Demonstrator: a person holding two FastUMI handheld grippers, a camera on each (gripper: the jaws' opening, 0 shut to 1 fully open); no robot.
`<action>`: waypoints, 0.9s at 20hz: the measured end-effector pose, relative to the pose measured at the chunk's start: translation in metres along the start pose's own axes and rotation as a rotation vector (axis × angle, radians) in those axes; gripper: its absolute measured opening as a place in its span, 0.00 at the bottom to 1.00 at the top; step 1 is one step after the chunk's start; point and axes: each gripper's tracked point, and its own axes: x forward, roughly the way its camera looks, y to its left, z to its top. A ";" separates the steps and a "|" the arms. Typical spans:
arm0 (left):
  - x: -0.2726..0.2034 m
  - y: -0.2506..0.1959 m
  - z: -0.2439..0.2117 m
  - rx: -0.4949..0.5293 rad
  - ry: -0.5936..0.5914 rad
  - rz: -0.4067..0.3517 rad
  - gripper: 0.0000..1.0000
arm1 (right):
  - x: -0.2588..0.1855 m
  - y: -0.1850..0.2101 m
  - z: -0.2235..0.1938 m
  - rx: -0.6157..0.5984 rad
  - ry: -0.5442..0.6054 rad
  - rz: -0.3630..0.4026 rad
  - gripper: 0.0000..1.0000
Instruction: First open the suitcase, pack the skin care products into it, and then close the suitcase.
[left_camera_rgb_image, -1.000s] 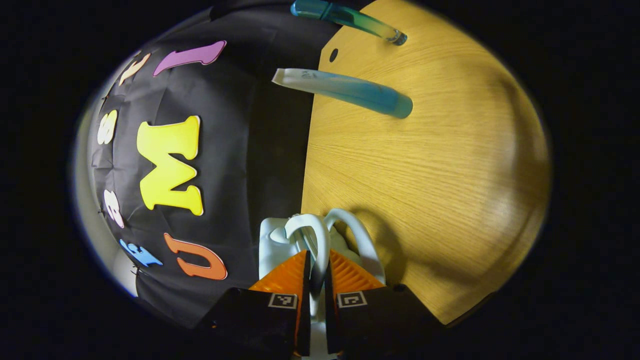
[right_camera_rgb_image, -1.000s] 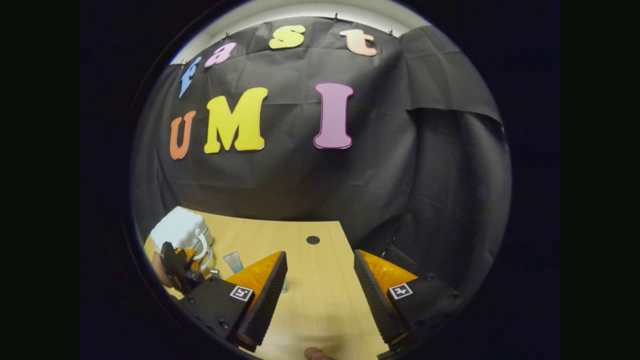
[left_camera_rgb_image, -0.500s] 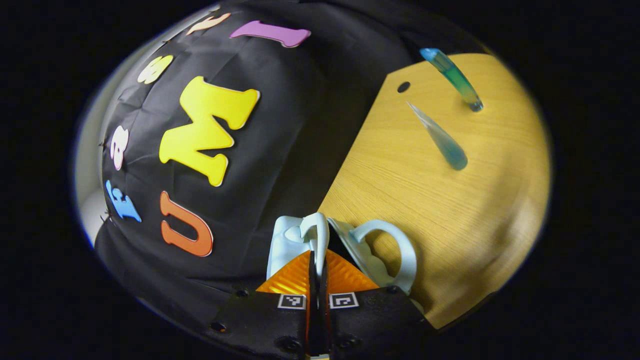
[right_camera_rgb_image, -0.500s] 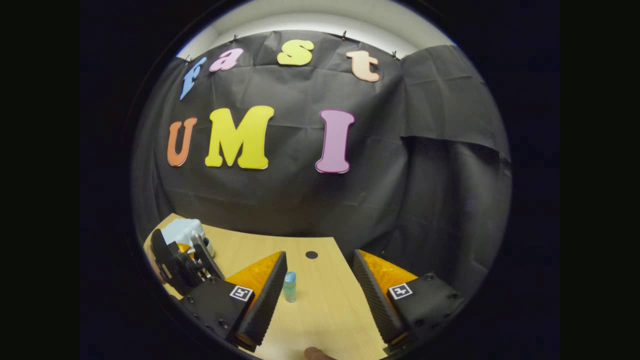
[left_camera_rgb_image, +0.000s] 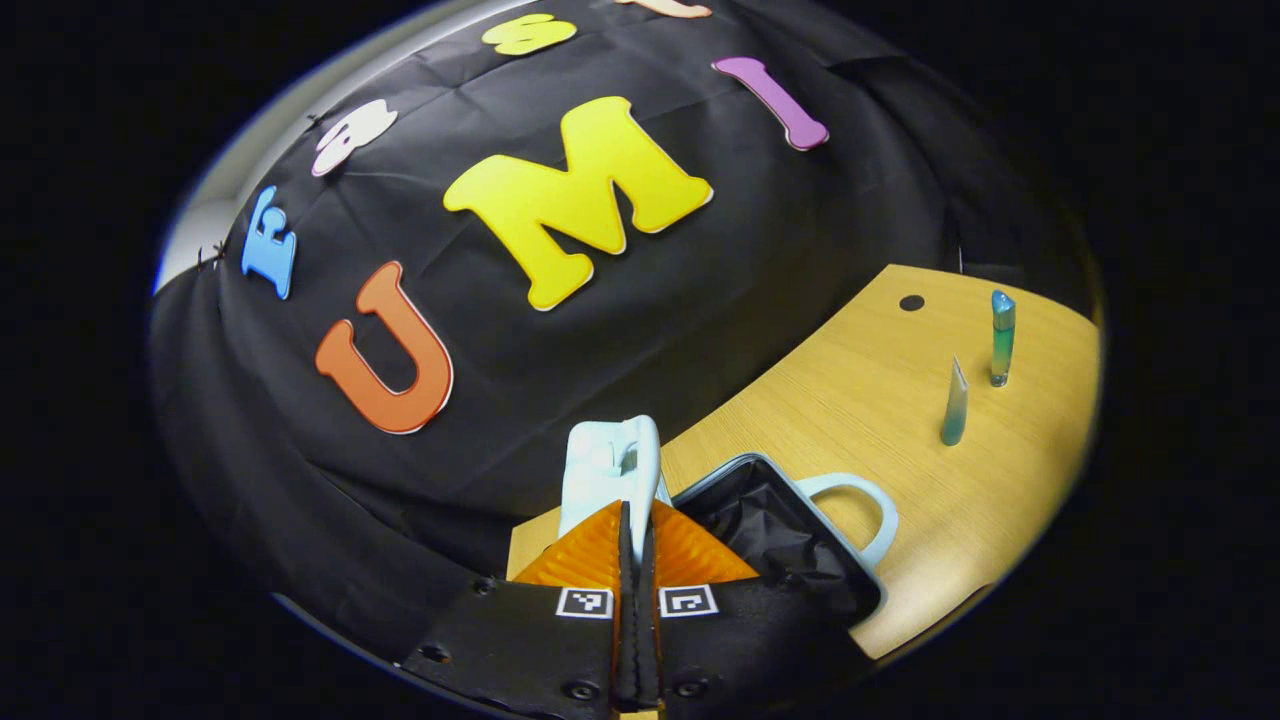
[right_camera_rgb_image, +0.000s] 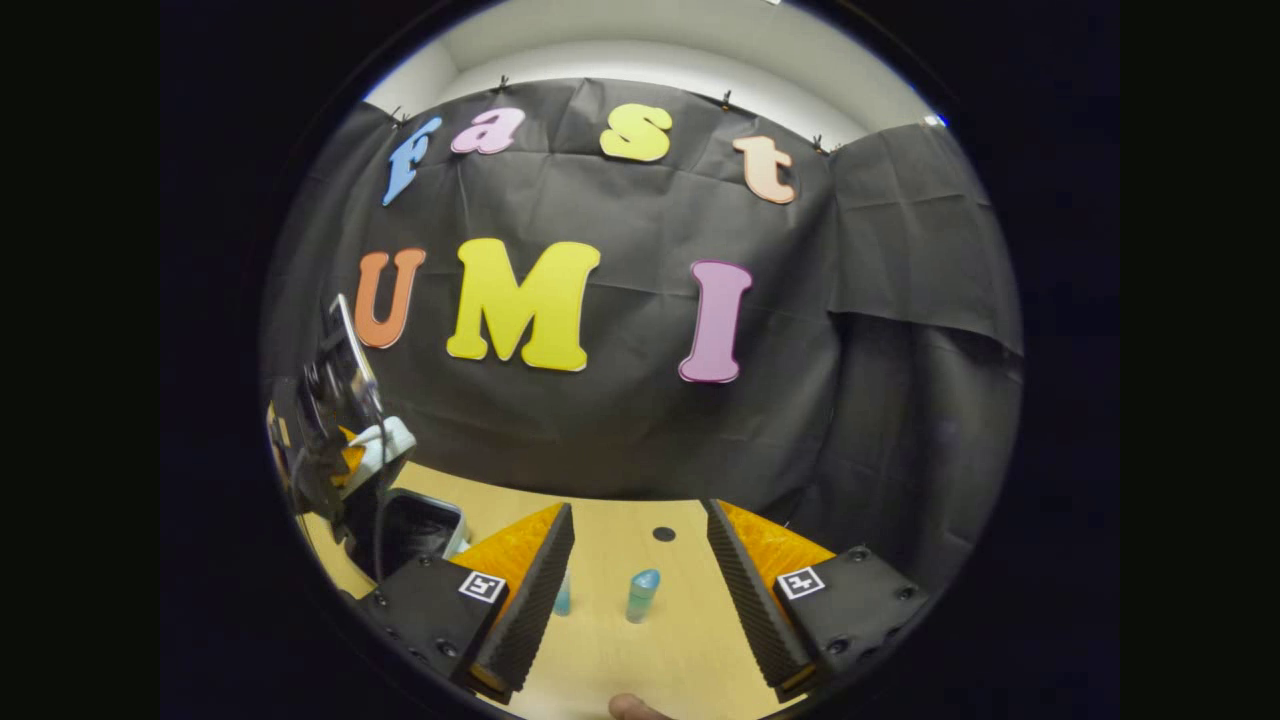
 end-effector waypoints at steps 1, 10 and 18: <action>-0.003 0.018 -0.003 -0.029 -0.007 0.009 0.03 | -0.002 0.008 0.001 -0.006 -0.001 0.002 0.80; 0.002 0.143 -0.077 -0.199 -0.043 0.091 0.03 | -0.020 0.052 0.004 -0.080 0.027 0.011 0.80; 0.041 0.209 -0.184 -0.257 0.018 0.173 0.03 | -0.036 0.059 0.001 -0.095 0.070 -0.003 0.80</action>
